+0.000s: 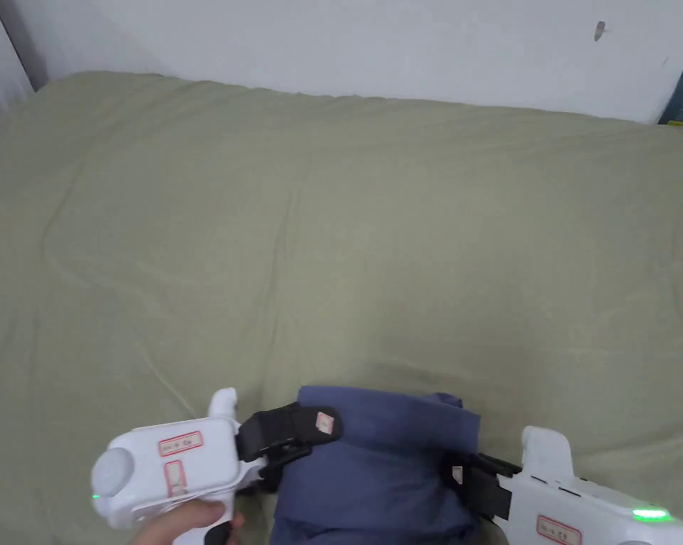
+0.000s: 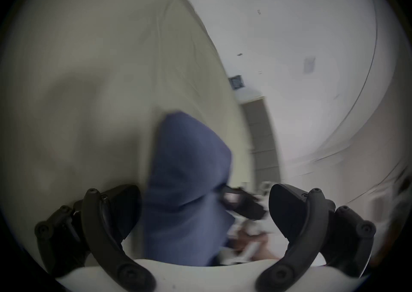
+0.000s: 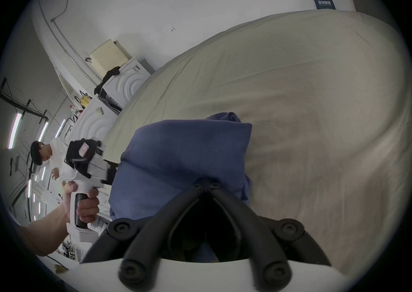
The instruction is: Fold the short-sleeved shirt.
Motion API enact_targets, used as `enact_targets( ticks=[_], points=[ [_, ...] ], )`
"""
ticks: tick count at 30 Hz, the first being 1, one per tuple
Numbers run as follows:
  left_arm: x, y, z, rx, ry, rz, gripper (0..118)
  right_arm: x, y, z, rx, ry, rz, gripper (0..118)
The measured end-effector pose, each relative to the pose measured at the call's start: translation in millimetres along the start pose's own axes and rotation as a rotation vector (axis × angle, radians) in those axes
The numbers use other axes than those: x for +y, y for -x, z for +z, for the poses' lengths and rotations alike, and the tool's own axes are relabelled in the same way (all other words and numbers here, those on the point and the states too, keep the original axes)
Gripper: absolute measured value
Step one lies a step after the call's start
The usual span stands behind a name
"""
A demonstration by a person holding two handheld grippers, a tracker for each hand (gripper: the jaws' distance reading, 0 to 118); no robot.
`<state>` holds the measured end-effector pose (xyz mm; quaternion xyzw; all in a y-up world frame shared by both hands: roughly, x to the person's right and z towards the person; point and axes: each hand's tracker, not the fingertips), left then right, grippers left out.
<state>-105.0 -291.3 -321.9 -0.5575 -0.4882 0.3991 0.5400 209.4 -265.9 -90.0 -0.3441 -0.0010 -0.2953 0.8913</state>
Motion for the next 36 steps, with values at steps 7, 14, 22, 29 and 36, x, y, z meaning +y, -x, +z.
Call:
enact_targets(
  ticks=[7,14,22,29,36],
  points=[
    [-5.1,0.9,-42.2,0.332,0.028,-0.045,21,0.5,1.1,8.3,-0.001,-0.002,0.003,0],
    [6.4,-38.8,7.6,0.356,-0.025,-0.214,21,-8.3,19.1,27.8,0.003,-0.011,0.062,0],
    [118.0,-43.1,212.4,0.658,-0.187,-0.282,21,-29.0,40.1,36.5,-0.032,0.028,0.107,0],
    [202.0,5.5,334.7,0.938,-0.175,-0.201,22,-41.6,62.8,21.3,-0.099,0.072,0.078,1],
    [192.2,-7.2,341.1,0.890,-0.116,-0.315,106,-41.7,82.6,22.2,-0.089,0.100,0.114,1]
  ],
)
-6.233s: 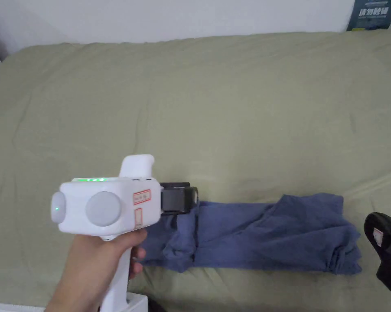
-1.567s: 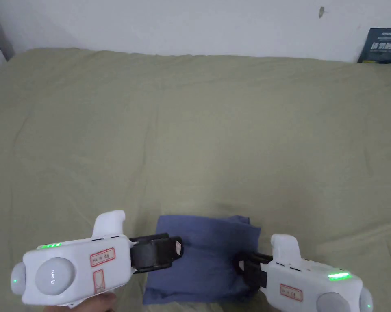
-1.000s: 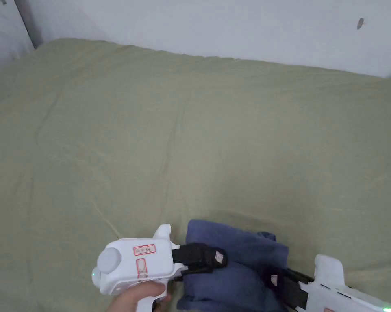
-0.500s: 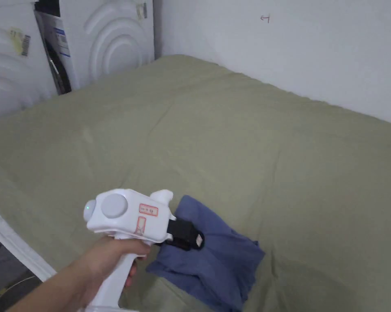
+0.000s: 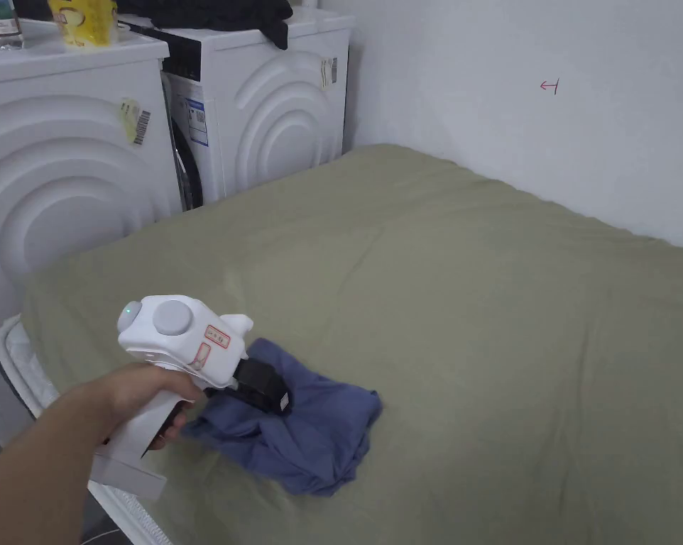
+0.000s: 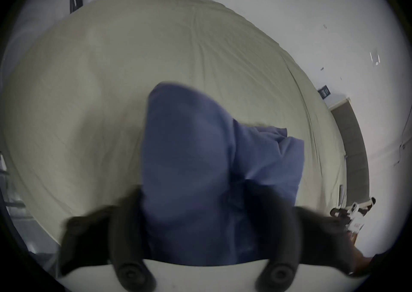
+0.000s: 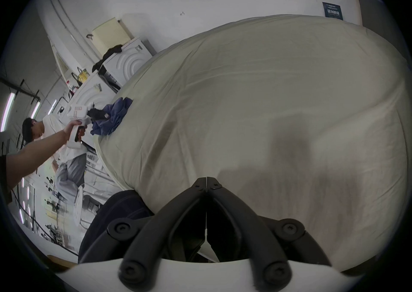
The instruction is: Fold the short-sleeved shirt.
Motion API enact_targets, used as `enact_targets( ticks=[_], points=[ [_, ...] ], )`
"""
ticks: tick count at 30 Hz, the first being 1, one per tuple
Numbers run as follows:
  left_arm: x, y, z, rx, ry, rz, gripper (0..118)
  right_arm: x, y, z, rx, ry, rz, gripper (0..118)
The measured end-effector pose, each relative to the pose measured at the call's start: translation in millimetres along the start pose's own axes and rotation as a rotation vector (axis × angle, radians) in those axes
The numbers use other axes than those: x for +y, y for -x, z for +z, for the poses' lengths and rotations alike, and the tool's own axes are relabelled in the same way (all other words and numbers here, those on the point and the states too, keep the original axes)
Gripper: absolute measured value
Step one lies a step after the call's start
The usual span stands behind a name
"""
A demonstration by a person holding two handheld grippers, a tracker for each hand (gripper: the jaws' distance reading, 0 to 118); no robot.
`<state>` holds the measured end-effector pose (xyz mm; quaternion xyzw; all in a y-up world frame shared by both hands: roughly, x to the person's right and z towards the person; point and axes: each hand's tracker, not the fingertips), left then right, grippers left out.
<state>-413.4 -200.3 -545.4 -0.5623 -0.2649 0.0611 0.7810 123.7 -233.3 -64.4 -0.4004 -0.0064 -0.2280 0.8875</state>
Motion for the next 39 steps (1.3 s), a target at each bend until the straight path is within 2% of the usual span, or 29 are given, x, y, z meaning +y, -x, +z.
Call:
enact_targets(
  ticks=[2,4,5,7,8,9,10,11,12,13,16,18,20,21,22,24,26,28,32,36,39],
  points=[
    [-6.8,1.5,26.5,0.058,-0.041,-0.003,107,3.6,4.5,8.3,-0.012,-0.011,0.038,1],
    [-11.9,8.8,52.6,0.141,-0.119,0.025,107,6.2,6.3,20.7,0.003,-0.041,0.041,1],
    [-18.7,3.0,64.2,0.216,-0.152,0.028,103,7.4,6.7,29.5,0.011,-0.064,0.041,1],
    [-39.4,-28.2,82.7,0.331,-0.247,-0.010,83,10.6,8.6,47.8,-0.030,-0.129,0.065,1],
    [-47.2,-46.2,87.9,0.366,-0.298,-0.073,77,12.6,9.7,55.5,-0.066,-0.147,0.081,1],
    [-58.4,-75.6,90.4,0.411,-0.352,-0.144,77,14.8,9.9,63.9,-0.104,-0.167,0.102,1],
    [-73.8,-112.1,94.4,0.455,-0.406,-0.218,62,18.1,9.3,75.5,-0.141,-0.199,0.111,1],
    [-95.1,-152.0,99.9,0.445,-0.488,-0.275,41,21.4,8.1,87.8,-0.167,-0.236,0.106,1],
    [-112.1,-182.5,102.0,0.396,-0.582,-0.305,26,23.6,6.8,99.1,-0.181,-0.274,0.101,1],
    [-134.7,-223.5,107.0,0.341,-0.701,-0.338,20,25.9,4.8,114.2,-0.198,-0.327,0.102,1],
    [-185.1,-321.3,113.9,0.218,-0.913,-0.376,18,38.9,6.1,160.0,-0.272,-0.461,0.181,1],
    [-209.3,-376.8,121.7,0.152,-0.994,-0.423,17,51.0,6.7,194.0,-0.331,-0.564,0.232,1],
    [-223.7,-428.1,130.0,0.063,-1.000,-0.460,17,63.8,7.4,224.9,-0.358,-0.650,0.202,2],
    [-228.9,-444.8,132.7,0.024,-1.018,-0.476,17,69.5,8.1,234.8,-0.361,-0.661,0.211,3],
    [-234.1,-462.2,134.6,0.005,-1.047,-0.507,17,74.8,9.6,244.5,-0.374,-0.682,0.244,4],
    [-242.4,-498.1,138.9,0.091,-1.065,-0.597,17,81.4,16.1,256.9,-0.448,-0.735,0.322,4],
    [-247.5,-512.2,149.6,0.079,-1.065,-0.568,17,86.1,24.4,268.5,-0.492,-0.785,0.371,4],
    [-253.6,-514.7,161.6,-0.042,-1.090,-0.519,17,87.9,28.8,279.6,-0.515,-0.841,0.344,4],
    [-248.8,-519.5,160.5,0.074,-1.125,-0.577,17,92.8,25.9,292.1,-0.551,-0.866,0.309,4],
    [-238.7,-519.4,159.7,0.075,-1.108,-0.565,17,97.3,17.4,303.8,-0.544,-0.905,0.253,4],
    [-231.5,-523.3,159.7,0.074,-1.106,-0.564,17,104.7,13.6,310.3,-0.530,-0.915,0.238,4]
  ],
)
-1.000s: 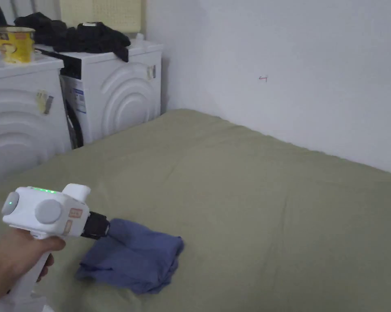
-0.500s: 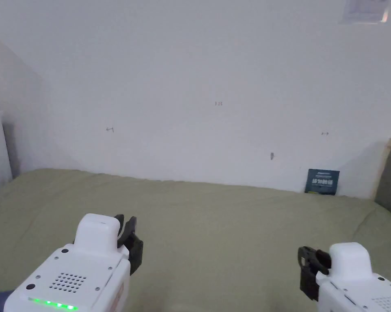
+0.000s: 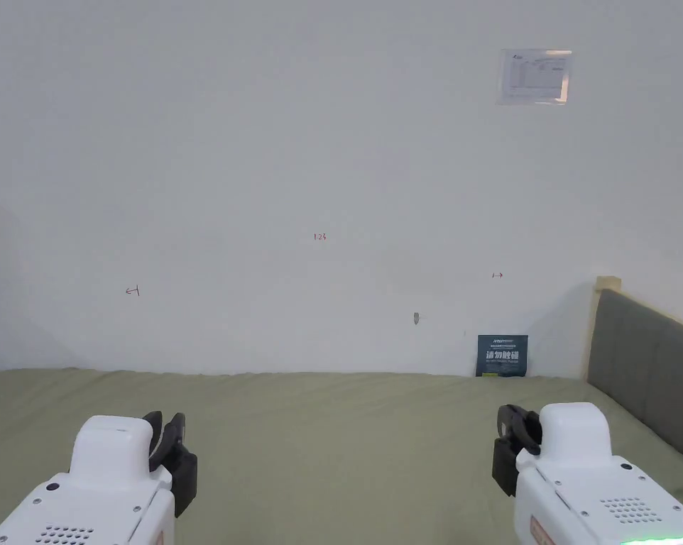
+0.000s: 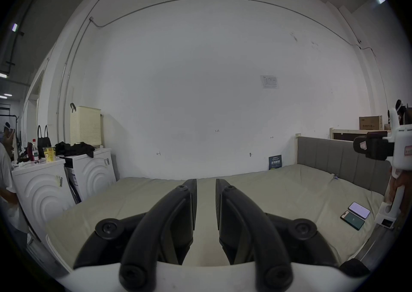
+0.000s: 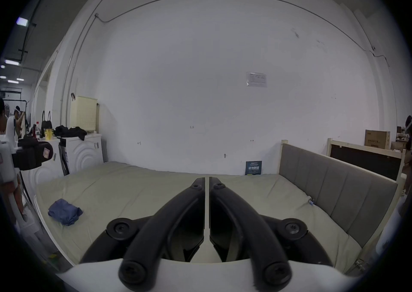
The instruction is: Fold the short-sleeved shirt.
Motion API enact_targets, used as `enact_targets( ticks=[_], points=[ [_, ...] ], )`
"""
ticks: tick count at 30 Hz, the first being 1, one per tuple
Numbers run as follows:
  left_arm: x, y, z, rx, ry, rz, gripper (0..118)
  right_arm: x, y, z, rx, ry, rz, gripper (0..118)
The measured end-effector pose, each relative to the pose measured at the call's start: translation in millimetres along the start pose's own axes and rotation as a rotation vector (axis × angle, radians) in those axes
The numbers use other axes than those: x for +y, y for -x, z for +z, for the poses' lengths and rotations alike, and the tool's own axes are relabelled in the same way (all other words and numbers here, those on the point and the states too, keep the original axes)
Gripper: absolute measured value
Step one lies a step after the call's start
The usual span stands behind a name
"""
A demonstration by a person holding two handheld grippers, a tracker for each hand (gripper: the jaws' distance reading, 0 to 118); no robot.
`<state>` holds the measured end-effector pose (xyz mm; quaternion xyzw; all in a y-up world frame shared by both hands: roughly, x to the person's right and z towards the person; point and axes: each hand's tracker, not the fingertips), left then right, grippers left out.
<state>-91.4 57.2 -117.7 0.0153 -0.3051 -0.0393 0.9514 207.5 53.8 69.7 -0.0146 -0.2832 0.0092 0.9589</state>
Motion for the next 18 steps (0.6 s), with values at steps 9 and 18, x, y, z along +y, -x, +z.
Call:
enact_targets(
  ticks=[9,18],
  points=[
    [10.6,-1.5,-24.1,0.009,0.003,-0.001,18,13.5,7.0,-14.1,0.007,0.006,0.021,4],
    [16.6,-6.0,-28.0,0.022,0.016,0.034,18,14.3,13.5,-15.1,0.009,0.016,0.043,4]
  ],
)
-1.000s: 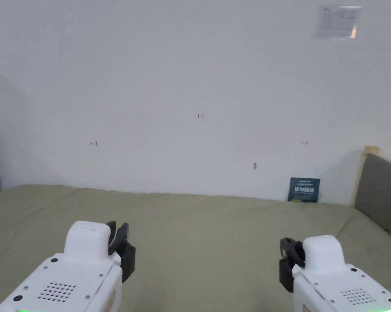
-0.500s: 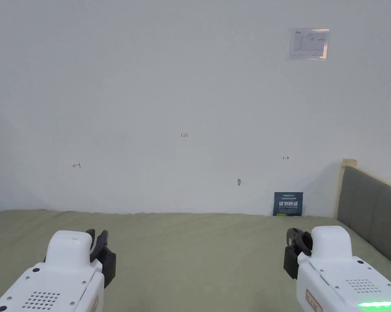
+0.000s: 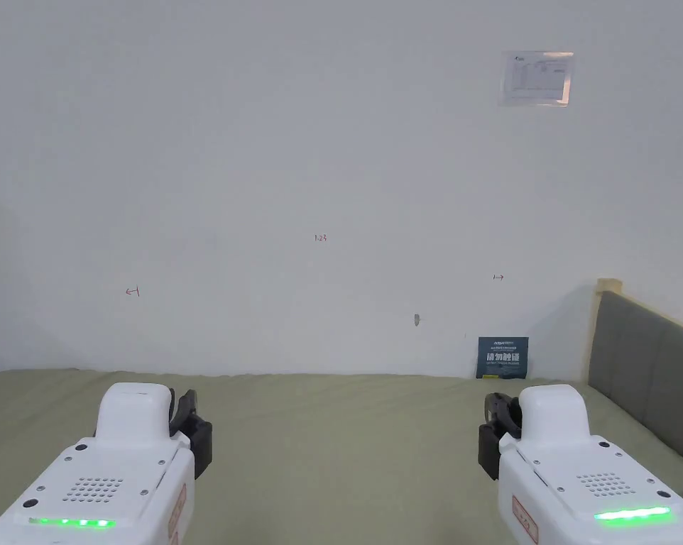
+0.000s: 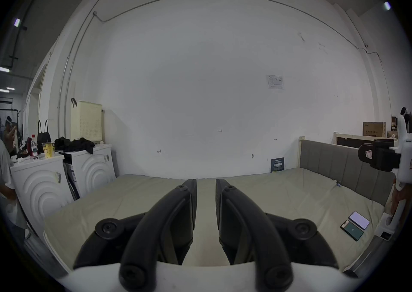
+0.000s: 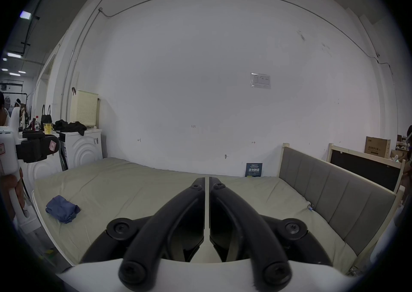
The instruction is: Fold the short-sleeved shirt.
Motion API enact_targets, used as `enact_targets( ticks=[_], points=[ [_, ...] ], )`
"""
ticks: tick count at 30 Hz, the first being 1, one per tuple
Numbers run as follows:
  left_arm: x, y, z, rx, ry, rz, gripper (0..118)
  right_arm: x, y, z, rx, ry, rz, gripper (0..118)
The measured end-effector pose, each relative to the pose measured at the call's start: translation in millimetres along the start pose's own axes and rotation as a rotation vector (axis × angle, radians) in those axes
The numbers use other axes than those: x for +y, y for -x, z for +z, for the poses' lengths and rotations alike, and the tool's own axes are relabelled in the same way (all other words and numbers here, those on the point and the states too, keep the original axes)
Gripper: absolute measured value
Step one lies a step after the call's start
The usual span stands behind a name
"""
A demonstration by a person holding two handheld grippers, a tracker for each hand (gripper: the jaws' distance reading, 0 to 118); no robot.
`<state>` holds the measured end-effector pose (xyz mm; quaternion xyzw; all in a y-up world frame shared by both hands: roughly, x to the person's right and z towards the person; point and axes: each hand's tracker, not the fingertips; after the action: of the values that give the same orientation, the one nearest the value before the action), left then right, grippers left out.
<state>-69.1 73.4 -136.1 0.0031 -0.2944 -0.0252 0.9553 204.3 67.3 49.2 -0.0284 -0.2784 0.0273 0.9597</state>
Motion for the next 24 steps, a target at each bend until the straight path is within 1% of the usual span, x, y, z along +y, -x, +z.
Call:
enact_targets(
  ticks=[10,14,15,16,17,18,19,20,21,22,23,24],
  points=[
    [-1.4,0.4,3.3,-0.010,0.008,0.018,18,1.7,5.6,3.9,0.011,-0.002,0.000,4],
    [-2.6,-1.4,3.2,-0.008,0.009,-0.001,18,2.0,5.0,3.9,0.005,-0.005,-0.007,4],
    [-2.5,-0.9,3.2,-0.011,0.009,-0.001,25,2.4,5.2,4.2,0.002,-0.005,-0.003,5],
    [-2.4,-0.6,3.3,-0.020,0.013,0.002,38,2.2,5.0,3.8,-0.003,-0.007,0.001,8],
    [-1.9,0.6,2.7,-0.029,0.024,0.011,70,2.3,4.9,4.0,-0.006,-0.008,0.000,17],
    [-1.9,1.3,1.5,-0.038,0.032,0.018,88,2.5,4.7,4.6,-0.003,-0.012,-0.003,29],
    [-2.7,2.1,1.9,-0.040,0.028,0.019,92,2.4,4.8,4.9,-0.001,-0.017,-0.005,45],
    [-3.2,2.1,2.5,-0.034,0.018,0.017,92,2.6,5.4,5.3,-0.002,-0.015,-0.005,71],
    [-3.2,1.8,2.4,-0.030,0.017,0.013,97,3.3,6.3,4.6,-0.004,-0.006,-0.003,93],
    [-2.8,1.6,1.3,-0.030,0.022,0.011,108,4.0,7.0,3.4,-0.004,0.002,-0.005,110],
    [-3.7,1.7,1.2,-0.035,0.028,0.010,118,4.2,7.0,2.8,0.007,0.010,-0.016,118],
    [-4.3,1.5,1.3,-0.054,0.032,0.011,118,4.4,7.9,3.1,0.027,0.000,-0.041,118]
  ],
)
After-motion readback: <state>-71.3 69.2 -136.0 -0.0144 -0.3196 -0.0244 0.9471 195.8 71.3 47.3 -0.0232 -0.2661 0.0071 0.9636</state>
